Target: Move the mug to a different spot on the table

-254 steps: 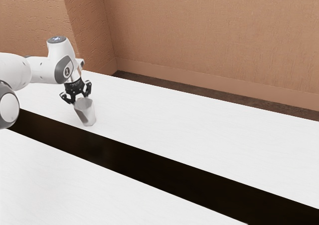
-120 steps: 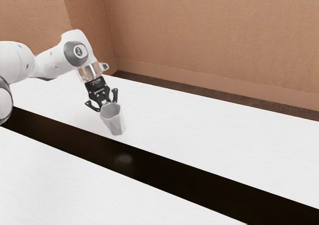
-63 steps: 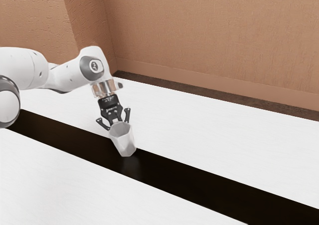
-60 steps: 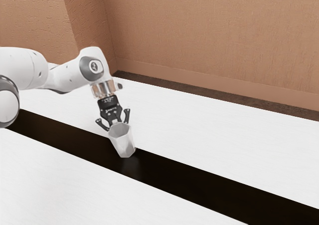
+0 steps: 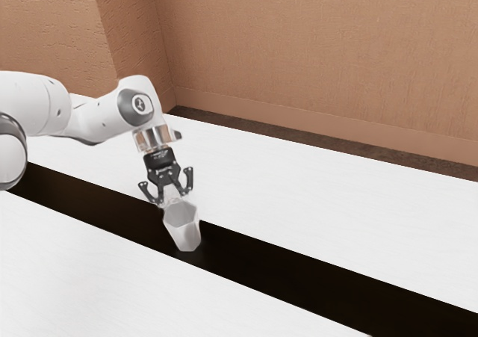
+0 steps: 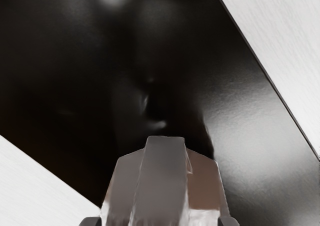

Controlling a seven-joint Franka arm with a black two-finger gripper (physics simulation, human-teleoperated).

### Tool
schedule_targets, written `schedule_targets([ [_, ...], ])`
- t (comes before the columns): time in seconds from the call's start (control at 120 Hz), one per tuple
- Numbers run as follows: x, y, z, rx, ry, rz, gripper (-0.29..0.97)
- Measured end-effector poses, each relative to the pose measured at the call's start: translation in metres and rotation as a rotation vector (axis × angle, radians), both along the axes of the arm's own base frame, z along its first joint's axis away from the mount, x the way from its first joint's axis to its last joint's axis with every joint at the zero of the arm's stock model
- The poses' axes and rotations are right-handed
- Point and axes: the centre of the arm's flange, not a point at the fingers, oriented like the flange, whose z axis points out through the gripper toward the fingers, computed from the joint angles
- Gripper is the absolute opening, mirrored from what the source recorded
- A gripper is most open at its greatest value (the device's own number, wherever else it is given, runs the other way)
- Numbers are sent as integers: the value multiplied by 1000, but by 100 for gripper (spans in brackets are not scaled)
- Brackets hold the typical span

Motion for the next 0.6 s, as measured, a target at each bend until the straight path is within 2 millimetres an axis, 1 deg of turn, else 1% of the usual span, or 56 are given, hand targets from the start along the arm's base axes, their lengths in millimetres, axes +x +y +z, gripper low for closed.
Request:
schedule_targets([
  [0.075, 0, 0, -1, -3, -1, 1, 40],
  [0.158, 1, 0, 1, -3, -6, 2, 49],
  [0.242, 3, 0, 6, 6, -23, 2, 55],
  [0.275, 4, 1, 14, 13, -38, 2, 57],
  [0.308, 5, 0, 24, 22, -59, 1, 59],
  [0.367, 7, -3, 48, 44, -106, -6, 61],
  [0.458, 8, -13, 97, 111, -198, -44, 63],
  [0.508, 8, -19, 119, 148, -240, -67, 64],
  [0.558, 6, -23, 142, 190, -281, -93, 65],
  [0.6, 2, -29, 164, 233, -318, -120, 66],
])
